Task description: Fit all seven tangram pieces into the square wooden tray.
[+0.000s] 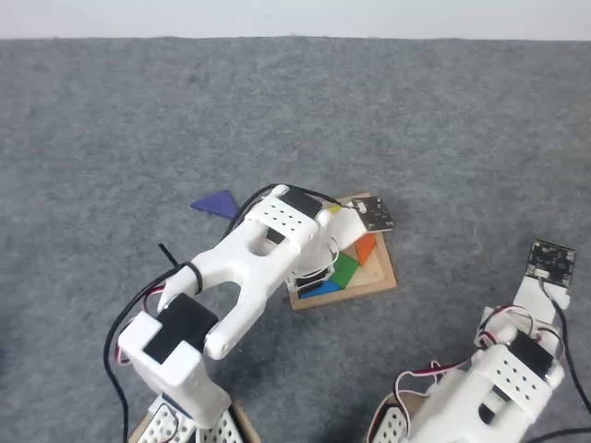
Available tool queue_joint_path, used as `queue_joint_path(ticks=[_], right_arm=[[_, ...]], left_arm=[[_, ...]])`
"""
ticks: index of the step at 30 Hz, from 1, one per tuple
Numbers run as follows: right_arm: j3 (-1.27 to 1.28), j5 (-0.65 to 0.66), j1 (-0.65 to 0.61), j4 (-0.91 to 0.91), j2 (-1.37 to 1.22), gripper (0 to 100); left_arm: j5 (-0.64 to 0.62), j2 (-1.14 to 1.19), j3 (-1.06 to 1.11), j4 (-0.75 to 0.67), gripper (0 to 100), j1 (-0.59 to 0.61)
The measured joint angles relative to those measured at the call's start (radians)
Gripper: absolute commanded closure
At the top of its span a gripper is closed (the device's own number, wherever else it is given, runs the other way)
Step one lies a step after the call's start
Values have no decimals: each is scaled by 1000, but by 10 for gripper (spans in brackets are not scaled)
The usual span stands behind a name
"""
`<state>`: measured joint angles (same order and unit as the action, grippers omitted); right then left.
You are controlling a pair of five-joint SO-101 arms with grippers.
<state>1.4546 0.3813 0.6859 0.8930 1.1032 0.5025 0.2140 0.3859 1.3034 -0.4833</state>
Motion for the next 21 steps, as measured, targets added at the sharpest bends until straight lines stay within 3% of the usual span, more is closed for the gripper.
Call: queue_joint_path(ticks=[7,21], right_arm=[[0,0,0,0,0,989],[0,0,0,0,0,989]], left_arm=[[-3,-12,18,-2,904,35],[58,9,37,-3,904,270]])
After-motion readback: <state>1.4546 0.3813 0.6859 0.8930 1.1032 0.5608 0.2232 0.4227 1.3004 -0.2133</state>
